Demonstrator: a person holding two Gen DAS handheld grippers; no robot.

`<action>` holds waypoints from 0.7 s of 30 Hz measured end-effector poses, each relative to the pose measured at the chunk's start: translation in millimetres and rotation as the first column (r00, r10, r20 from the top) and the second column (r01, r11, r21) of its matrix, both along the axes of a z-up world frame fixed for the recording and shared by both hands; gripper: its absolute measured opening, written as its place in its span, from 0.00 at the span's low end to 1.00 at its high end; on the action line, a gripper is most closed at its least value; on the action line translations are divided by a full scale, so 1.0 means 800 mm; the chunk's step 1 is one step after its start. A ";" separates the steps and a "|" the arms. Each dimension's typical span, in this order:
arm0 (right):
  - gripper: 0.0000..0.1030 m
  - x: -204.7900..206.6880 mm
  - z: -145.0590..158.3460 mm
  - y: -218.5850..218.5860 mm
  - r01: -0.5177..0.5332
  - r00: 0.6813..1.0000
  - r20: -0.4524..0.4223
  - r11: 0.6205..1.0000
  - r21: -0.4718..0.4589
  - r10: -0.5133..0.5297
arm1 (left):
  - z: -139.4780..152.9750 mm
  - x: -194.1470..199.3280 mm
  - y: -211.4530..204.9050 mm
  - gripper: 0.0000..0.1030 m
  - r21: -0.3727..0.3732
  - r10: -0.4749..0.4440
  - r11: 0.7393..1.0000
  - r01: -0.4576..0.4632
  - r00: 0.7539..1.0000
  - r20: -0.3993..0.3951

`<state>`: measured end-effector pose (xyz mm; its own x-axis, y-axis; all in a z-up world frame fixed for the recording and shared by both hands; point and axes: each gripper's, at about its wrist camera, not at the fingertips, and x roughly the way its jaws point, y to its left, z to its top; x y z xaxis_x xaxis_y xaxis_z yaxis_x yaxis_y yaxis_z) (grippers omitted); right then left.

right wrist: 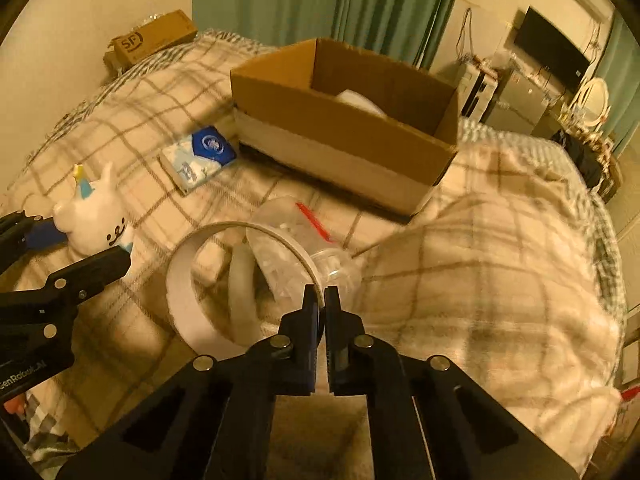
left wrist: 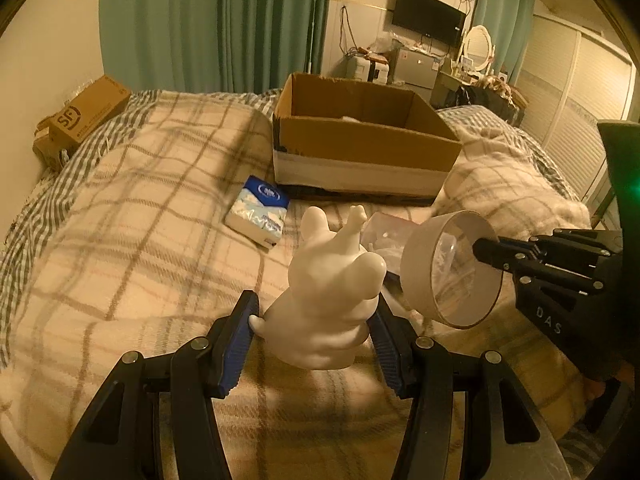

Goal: Organize objects
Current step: 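Carry the figurine and tape roll into the box and open both grippers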

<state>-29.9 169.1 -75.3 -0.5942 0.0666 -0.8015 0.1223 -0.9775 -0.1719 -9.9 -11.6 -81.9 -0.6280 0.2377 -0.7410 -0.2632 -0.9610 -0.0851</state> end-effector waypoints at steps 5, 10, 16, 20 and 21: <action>0.03 0.011 0.036 0.006 0.006 0.998 -0.063 1.000 -0.004 -0.006 | 0.031 0.002 0.001 0.54 0.009 -0.008 1.000 0.008 0.999 -0.036; 0.03 0.008 0.091 0.015 -0.008 0.989 -0.150 1.000 0.000 0.008 | 0.078 -0.021 0.010 0.54 0.016 -0.025 1.000 0.027 0.995 -0.101; 0.03 -0.040 0.161 0.032 -0.002 0.967 -0.254 1.000 0.027 0.009 | 0.133 -0.083 0.030 0.54 -0.014 -0.034 0.999 0.032 0.977 -0.212; 0.03 -0.089 0.185 0.044 0.006 0.958 -0.286 0.999 0.043 0.006 | 0.143 -0.144 0.045 0.54 -0.004 -0.030 1.000 0.030 0.975 -0.220; 0.03 -0.102 0.188 0.048 0.010 0.957 -0.289 0.999 0.044 0.003 | 0.143 -0.159 0.049 0.54 -0.008 -0.029 1.000 0.028 0.975 -0.219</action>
<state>-111.5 207.3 74.9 -0.7999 0.1009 -0.5915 0.0574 -0.9684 -0.2429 -137.0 27.6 32.3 -0.7684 0.2545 -0.5872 -0.3023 -0.9531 -0.0175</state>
